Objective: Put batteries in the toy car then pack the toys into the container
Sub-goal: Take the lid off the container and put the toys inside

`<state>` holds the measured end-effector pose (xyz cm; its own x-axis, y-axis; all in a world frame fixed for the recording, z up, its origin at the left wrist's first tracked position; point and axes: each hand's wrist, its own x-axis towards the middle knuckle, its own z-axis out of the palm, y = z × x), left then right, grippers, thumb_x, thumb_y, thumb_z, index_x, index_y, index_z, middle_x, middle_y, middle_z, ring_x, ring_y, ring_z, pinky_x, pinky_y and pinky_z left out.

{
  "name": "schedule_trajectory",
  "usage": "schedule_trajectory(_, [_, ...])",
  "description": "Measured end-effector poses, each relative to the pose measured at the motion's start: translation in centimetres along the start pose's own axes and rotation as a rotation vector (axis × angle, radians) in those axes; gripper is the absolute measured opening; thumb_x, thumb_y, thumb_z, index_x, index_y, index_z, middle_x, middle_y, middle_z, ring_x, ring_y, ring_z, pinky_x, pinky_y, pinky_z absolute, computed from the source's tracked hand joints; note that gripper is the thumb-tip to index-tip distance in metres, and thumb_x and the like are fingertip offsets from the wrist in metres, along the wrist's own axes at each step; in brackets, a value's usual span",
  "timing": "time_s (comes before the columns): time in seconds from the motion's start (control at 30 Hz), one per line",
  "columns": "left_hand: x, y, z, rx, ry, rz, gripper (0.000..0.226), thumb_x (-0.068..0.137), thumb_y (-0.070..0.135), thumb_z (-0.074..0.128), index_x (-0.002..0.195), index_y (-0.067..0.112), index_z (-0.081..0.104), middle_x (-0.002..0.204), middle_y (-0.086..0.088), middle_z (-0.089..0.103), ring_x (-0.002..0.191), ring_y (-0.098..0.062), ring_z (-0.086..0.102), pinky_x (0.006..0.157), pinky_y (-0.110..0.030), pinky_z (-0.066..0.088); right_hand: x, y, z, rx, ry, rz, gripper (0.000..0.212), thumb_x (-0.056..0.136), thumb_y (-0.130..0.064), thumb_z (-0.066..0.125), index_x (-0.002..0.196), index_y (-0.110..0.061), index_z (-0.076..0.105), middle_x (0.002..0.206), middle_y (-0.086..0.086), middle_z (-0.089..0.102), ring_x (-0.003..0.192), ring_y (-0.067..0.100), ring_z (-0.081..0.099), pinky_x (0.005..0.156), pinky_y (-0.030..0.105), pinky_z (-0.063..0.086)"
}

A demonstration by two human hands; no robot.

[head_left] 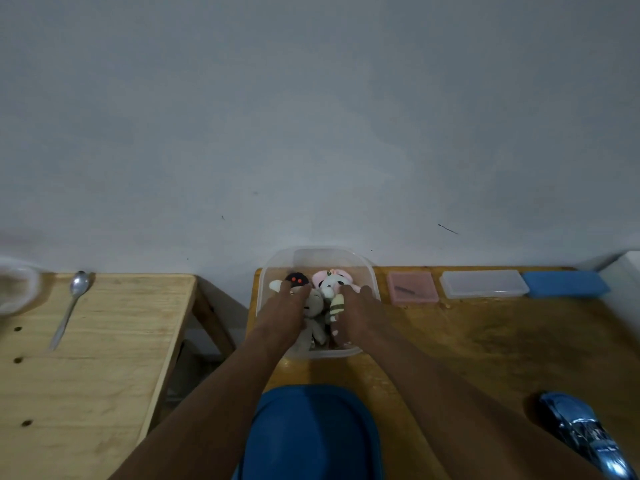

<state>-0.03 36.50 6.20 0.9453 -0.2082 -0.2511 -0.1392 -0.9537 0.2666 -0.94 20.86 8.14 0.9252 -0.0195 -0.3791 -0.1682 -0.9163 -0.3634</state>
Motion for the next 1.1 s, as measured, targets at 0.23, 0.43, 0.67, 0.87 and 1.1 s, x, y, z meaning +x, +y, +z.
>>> schedule_trajectory(0.23, [-4.1, 0.2, -1.6, 0.034, 0.194, 0.059, 0.049, 0.095, 0.031, 0.058, 0.139, 0.017, 0.044, 0.136, -0.010, 0.048, 0.115, -0.027, 0.055, 0.091, -0.039, 0.054, -4.1, 0.1, -1.0, -0.083, 0.186, -0.110, 0.053, 0.087, -0.022, 0.064, 0.134, -0.019, 0.041, 0.127, 0.011, 0.047, 0.106, 0.025, 0.053, 0.076, 0.028, 0.046])
schedule_trajectory(0.43, [-8.2, 0.6, -2.6, 0.031, 0.302, 0.109, 0.049, 0.096, 0.035, 0.051, 0.140, 0.017, 0.044, 0.137, -0.009, 0.049, 0.119, -0.029, 0.051, 0.094, -0.040, 0.050, -7.8, 0.3, -0.4, -0.078, 0.303, -0.161, 0.035, 0.092, -0.023, 0.052, 0.127, -0.018, 0.047, 0.122, 0.008, 0.050, 0.105, 0.025, 0.052, 0.075, 0.033, 0.044])
schedule_trajectory(0.67, [-13.3, 2.0, -1.9, 0.077, 0.351, 0.083, 0.050, 0.096, 0.036, 0.048, 0.142, 0.016, 0.041, 0.138, -0.010, 0.050, 0.118, -0.029, 0.052, 0.095, -0.038, 0.044, -11.6, 1.3, 1.0, -0.088, 0.295, -0.258, 0.031, 0.085, -0.035, 0.047, 0.114, -0.028, 0.056, 0.119, -0.001, 0.054, 0.107, 0.023, 0.052, 0.076, 0.030, 0.041])
schedule_trajectory(0.87, [-19.0, 3.9, 1.6, 0.032, 0.290, 0.000, 0.049, 0.093, 0.036, 0.049, 0.137, 0.016, 0.044, 0.131, -0.011, 0.052, 0.116, -0.033, 0.053, 0.093, -0.043, 0.046, -17.5, 3.7, 3.0, -0.041, 0.229, -0.281, 0.038, 0.093, -0.034, 0.051, 0.127, -0.018, 0.048, 0.131, 0.008, 0.047, 0.115, 0.027, 0.049, 0.089, 0.037, 0.044])
schedule_trajectory(1.1, [-25.3, 3.7, 5.8, -0.023, 0.160, -0.109, 0.046, 0.096, 0.037, 0.049, 0.137, 0.015, 0.043, 0.139, -0.010, 0.045, 0.122, -0.031, 0.051, 0.098, -0.041, 0.046, -22.4, 6.4, 7.7, -0.068, 0.088, -0.147, 0.040, 0.095, -0.038, 0.050, 0.129, -0.019, 0.045, 0.128, 0.009, 0.047, 0.108, 0.028, 0.052, 0.083, 0.035, 0.045])
